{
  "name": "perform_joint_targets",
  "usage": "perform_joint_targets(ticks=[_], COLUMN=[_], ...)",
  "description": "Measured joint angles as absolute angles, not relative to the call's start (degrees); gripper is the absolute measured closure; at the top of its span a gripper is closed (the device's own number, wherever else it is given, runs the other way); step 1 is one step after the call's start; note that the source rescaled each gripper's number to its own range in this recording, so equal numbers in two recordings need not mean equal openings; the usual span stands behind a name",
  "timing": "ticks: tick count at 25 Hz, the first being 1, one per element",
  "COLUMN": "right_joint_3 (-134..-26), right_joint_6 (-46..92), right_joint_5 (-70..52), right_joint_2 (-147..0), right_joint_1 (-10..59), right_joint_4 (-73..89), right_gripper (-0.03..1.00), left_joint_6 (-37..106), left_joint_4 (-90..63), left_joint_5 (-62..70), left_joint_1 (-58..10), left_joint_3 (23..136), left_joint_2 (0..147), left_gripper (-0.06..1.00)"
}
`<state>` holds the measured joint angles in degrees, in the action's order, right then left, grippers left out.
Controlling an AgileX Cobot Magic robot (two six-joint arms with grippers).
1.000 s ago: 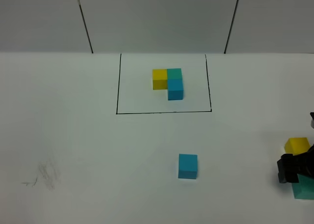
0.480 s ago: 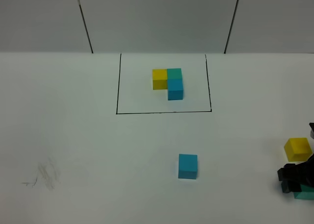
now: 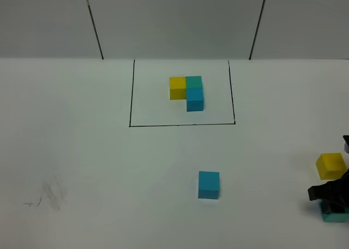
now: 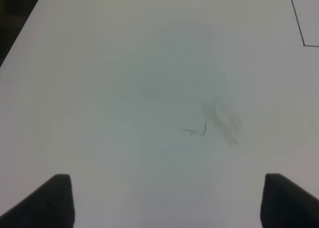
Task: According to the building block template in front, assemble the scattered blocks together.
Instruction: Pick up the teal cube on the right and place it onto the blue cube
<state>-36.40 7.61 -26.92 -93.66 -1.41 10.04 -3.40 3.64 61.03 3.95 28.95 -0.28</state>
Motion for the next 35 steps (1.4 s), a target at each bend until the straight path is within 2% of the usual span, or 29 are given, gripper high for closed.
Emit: perform_joint_targets(ticks=[7, 13, 22, 27, 35], right_joint_3=[-37.10, -47.59, -68.84, -79.63, -90.42], right_joint_6=[1.62, -12.51, -34.38, -44.46, -45.59], right_joint_5=[-29.93, -37.45, -48.72, -54.84, -57.86], right_joint_2=[-81.73, -80.38, -93.46, -102.44, -112.99], right_joint_1=[4.06, 11.55, 26.83, 30.62, 34.62], right_joint_4=[10.57, 6.06, -10.42, -12.88, -13.08], right_gripper=[0.96, 0.96, 0.96, 0.96, 0.96], left_joint_6=[-3.45, -3.45, -3.51, -3.51, -3.51], left_joint_4=[3.64, 3.64, 3.64, 3.64, 3.64], left_joint_5=[61.06, 61.00, 61.00, 61.05, 61.05], left_joint_1=[3.95, 3.95, 3.95, 3.95, 3.95], left_joint_3=[28.95, 28.95, 28.95, 28.95, 28.95], left_joint_2=[-0.28, -0.28, -0.28, -0.28, -0.28], left_gripper=[0.14, 0.14, 0.14, 0.14, 0.14])
